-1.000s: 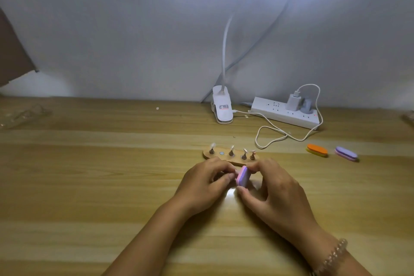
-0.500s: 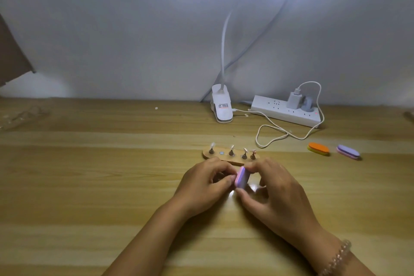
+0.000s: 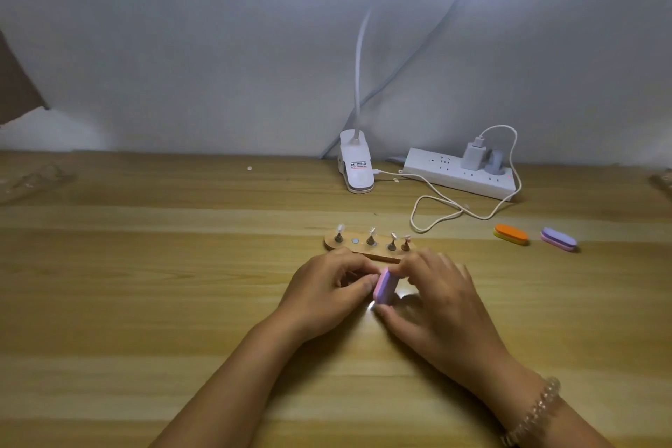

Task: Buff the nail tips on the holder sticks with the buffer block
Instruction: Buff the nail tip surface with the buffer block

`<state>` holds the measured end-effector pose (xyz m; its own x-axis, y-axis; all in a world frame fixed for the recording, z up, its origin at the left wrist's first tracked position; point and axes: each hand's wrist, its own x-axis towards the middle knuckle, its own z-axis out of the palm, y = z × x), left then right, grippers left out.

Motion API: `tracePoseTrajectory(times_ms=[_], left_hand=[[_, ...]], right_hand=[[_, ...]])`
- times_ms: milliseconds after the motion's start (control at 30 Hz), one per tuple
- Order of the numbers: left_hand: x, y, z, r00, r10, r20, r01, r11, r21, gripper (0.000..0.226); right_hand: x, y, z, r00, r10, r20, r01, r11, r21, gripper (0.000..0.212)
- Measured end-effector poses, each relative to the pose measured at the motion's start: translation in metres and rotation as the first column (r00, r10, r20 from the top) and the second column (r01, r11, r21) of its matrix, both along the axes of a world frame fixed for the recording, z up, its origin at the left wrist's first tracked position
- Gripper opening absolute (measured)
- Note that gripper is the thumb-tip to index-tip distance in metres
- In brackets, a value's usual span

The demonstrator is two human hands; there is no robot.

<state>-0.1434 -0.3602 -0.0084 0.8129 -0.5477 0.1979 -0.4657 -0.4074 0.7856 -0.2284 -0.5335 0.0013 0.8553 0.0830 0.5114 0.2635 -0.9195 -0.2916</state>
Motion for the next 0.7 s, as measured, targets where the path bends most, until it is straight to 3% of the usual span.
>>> tracePoseTrajectory(times_ms=[133, 233, 367, 467, 600, 700], left_hand=[[0.000, 0.000, 0.000, 0.999, -0.012, -0.042, 0.010, 0.999, -0.036, 0.012], [0.000, -0.001, -0.001, 1.000, 0.003, -0.026, -0.004, 1.000, -0.024, 0.020], [0.001, -0.001, -0.001, 1.000, 0.001, -0.018, -0.001, 1.000, -0.004, 0.023], [0.001, 0.000, -0.002, 1.000, 0.004, -0.014, -0.004, 1.000, -0.016, 0.017], [0.001, 0.000, -0.001, 0.996, -0.018, -0.087, 0.009, 0.994, -0.111, 0.011], [0.000, 0.001, 0.001, 0.994, -0.010, -0.108, -0.003, 0.993, -0.119, 0.013]], right_hand=[[0.001, -0.001, 0.001, 0.997, -0.071, 0.026, 0.069, 0.994, 0.079, 0.037], [0.001, 0.001, -0.001, 1.000, -0.001, 0.024, 0.001, 1.000, -0.018, 0.034], [0.002, -0.001, 0.002, 0.997, -0.074, 0.015, 0.073, 0.993, 0.091, 0.038], [0.001, 0.003, 0.001, 1.000, 0.009, -0.025, -0.008, 0.999, 0.035, 0.036], [0.005, -0.007, 0.004, 0.983, -0.185, -0.019, 0.181, 0.924, 0.338, 0.030], [0.001, -0.004, 0.005, 0.997, -0.072, 0.003, 0.067, 0.943, 0.326, 0.027]])
